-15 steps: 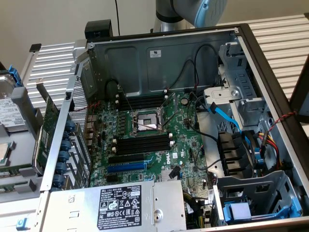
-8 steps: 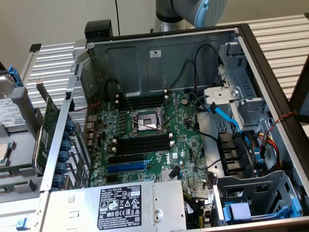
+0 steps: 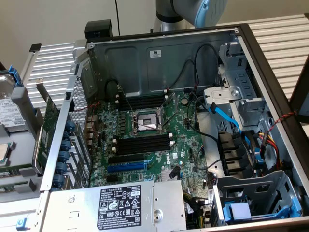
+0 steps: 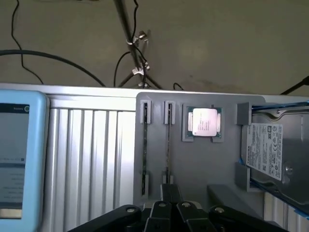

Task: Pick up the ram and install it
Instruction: 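Pick up the ram and move it above insertion slot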

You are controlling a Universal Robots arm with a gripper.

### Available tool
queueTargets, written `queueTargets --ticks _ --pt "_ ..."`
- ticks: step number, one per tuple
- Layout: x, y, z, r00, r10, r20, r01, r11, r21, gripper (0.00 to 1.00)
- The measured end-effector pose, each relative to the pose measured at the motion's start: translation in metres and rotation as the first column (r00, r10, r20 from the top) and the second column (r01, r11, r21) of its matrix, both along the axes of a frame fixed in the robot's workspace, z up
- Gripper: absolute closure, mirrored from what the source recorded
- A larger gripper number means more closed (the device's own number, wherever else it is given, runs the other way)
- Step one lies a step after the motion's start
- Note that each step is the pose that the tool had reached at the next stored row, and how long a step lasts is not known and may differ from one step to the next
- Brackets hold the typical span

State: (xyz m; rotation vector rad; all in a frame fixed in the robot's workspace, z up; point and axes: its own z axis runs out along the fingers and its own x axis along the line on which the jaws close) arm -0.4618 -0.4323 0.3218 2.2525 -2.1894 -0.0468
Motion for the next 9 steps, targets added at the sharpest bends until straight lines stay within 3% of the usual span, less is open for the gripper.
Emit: queueTargets --ticks 8,9 --pt "-0.002 -0.0068 -0.0100 0.9999 0.001 0.0134 -0.001 1.0000 0.0001 0.89" --pt "-0.002 -0.0078 -0.0113 0.9999 0.001 0.0145 -0.001 1.0000 0.0001 0.83"
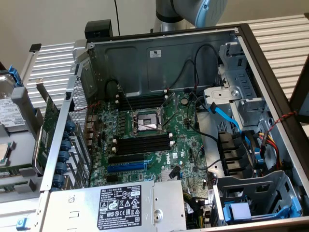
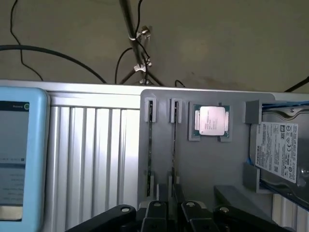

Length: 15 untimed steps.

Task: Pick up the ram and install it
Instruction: 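Pick up the ram and move it above insertion slot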

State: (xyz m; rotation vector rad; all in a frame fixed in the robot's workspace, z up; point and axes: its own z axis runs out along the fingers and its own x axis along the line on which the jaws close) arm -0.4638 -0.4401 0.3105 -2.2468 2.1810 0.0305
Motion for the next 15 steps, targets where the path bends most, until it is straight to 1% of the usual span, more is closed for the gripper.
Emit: queueTargets --ticks 2,4,5,8,12,15 --pt "0.000 -0.0015 -0.0025 1.0000 0.000 0.0016 0.000 1.0000 0.0001 0.70" --pt "0.000 -0.0029 -0.0051 1.0000 0.000 0.0018 0.000 1.0000 0.0000 0.70" --pt "0.000 -0.0038 -0.0068 1.0000 0.000 0.0018 0.000 1.0000 -0.0001 0.64" --pt "0.000 -0.0063 -0.0121 1.0000 0.000 0.0021 0.000 1.0000 -0.0001 0.64" --pt "0.000 -0.0134 -0.0195 1.0000 0.000 0.0021 0.000 1.0000 -0.0001 0.64" --pt "0.000 -0.0171 -0.0250 1.0000 0.001 0.0023 -0.001 1.0000 0.0000 0.64"
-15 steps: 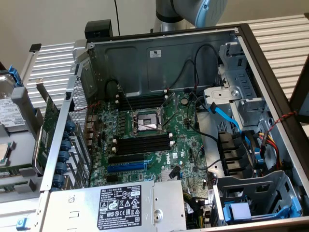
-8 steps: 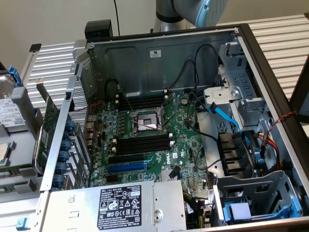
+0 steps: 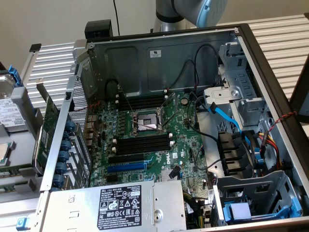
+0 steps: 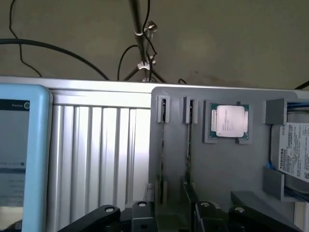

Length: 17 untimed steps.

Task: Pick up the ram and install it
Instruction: 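Pick up the ram and move it above insertion slot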

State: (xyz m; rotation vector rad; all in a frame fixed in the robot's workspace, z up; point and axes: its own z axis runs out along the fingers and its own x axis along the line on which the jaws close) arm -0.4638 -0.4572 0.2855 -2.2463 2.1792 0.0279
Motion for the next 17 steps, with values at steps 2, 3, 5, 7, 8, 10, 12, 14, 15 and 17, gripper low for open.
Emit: queueTargets --ticks 2,3,5,7,8,10,12,14,15,17 --pt "0.000 -0.0011 -0.0036 1.0000 0.000 0.0000 0.000 1.0000 0.0000 0.64" --pt "0.001 -0.0013 -0.0053 1.0000 0.000 0.0000 0.000 1.0000 0.0000 0.64" --pt "0.001 -0.0018 -0.0090 1.0000 0.000 -0.0001 0.000 1.0000 -0.0001 0.64" --pt "0.002 -0.0021 -0.0126 1.0000 0.000 -0.0001 0.000 1.0000 0.0000 0.64" --pt "0.002 -0.0022 -0.0144 1.0000 0.000 -0.0001 0.000 1.0000 0.0000 0.64" --pt "0.003 -0.0026 -0.0182 1.0000 0.000 0.0000 0.000 1.0000 0.0001 0.64" --pt "0.004 -0.0029 -0.0218 1.0000 0.000 -0.0001 0.000 1.0000 0.0000 0.64" --pt "0.004 -0.0034 -0.0254 1.0000 0.000 -0.0001 0.000 1.0000 0.0000 0.64" --pt "0.005 -0.0038 -0.0272 1.0000 0.000 0.0000 0.000 1.0000 0.0000 0.64" --pt "0.005 -0.0053 -0.0309 1.0000 0.000 0.0000 0.000 1.0000 0.0000 0.64"
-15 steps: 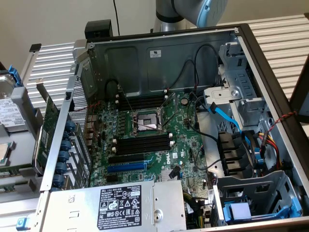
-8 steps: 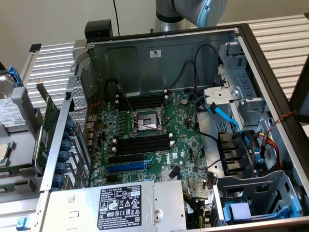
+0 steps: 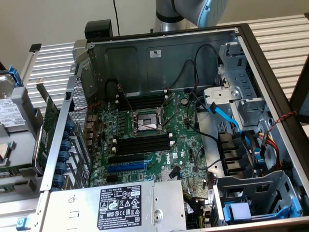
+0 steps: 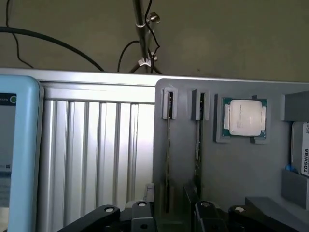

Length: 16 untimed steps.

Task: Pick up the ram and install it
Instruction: 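Pick up the ram and move it above insertion slot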

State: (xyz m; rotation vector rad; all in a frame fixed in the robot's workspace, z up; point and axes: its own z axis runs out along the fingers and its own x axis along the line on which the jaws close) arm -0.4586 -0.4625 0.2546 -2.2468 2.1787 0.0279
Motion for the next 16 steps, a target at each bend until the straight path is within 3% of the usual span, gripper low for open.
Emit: queueTargets --ticks 4,10,13,16 --pt "0.001 -0.0030 -0.0072 1.0000 0.000 0.0000 0.000 1.0000 0.0000 0.64" --pt "0.001 -0.0032 -0.0182 1.0000 0.000 -0.0001 0.000 1.0000 -0.0002 0.64" --pt "0.001 -0.0021 -0.0233 1.0000 0.000 -0.0002 0.000 1.0000 -0.0022 0.64" --pt "0.001 -0.0006 -0.0271 1.0000 0.000 0.0002 0.000 1.0000 -0.0078 0.64"
